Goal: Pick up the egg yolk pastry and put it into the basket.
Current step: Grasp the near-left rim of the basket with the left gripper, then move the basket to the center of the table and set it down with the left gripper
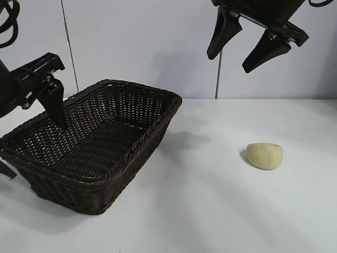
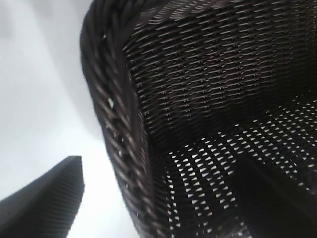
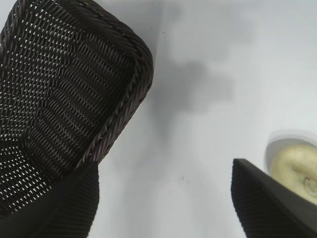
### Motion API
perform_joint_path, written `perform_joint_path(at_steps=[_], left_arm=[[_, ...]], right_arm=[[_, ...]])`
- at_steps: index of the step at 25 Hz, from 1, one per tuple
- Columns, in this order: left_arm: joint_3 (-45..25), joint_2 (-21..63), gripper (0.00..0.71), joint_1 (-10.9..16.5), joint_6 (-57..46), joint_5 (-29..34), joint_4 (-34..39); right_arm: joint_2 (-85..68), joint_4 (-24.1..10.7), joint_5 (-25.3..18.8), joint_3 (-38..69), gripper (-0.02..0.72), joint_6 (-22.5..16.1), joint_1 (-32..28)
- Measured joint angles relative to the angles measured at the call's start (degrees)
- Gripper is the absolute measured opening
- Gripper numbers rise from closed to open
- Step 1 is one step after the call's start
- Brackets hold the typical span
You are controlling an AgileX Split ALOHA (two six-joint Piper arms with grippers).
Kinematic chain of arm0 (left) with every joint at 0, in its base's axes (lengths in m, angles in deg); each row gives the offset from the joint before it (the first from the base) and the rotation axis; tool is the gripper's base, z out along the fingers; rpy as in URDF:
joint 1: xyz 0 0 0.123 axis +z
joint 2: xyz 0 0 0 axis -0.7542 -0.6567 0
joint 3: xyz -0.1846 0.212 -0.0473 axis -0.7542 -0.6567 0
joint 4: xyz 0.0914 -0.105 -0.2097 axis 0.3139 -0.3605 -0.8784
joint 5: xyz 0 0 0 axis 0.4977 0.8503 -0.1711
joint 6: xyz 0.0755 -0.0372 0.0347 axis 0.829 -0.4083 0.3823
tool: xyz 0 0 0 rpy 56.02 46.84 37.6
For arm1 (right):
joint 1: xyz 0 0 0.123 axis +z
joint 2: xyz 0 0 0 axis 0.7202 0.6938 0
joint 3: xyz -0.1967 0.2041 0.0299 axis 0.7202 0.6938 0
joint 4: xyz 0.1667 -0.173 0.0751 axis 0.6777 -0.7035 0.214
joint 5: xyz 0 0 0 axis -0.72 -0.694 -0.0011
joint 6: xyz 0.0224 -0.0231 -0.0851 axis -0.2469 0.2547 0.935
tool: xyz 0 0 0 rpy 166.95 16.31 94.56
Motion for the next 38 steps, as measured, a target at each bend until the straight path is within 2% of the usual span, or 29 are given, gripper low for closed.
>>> perform_joint_path(at_steps=[7,10,15,28,38], left_arm=[[0.0,-7.27,0.595,0.0,0.01,-4.84,0.0],[0.0,-9.59,0.574,0.0,0.01,-6.47,0.0],[0.0,-10.56,0.47,0.0,-0.01,-6.95,0.0],[0.0,-10.56,0.112,0.0,-3.39,-7.14,-0.02],[0.0,-9.93,0.099,0.19,-2.46,-7.4,-0.23]], right_arm=[[0.0,0.0,0.0,0.0,0.537,0.0,0.0],[0.0,0.0,0.0,0.0,0.537,0.0,0.0],[0.0,0.0,0.0,0.0,0.537,0.0,0.0],[0.0,-0.01,0.0,0.0,0.537,0.0,0.0],[0.0,-0.01,0.0,0.0,0.537,0.0,0.0]])
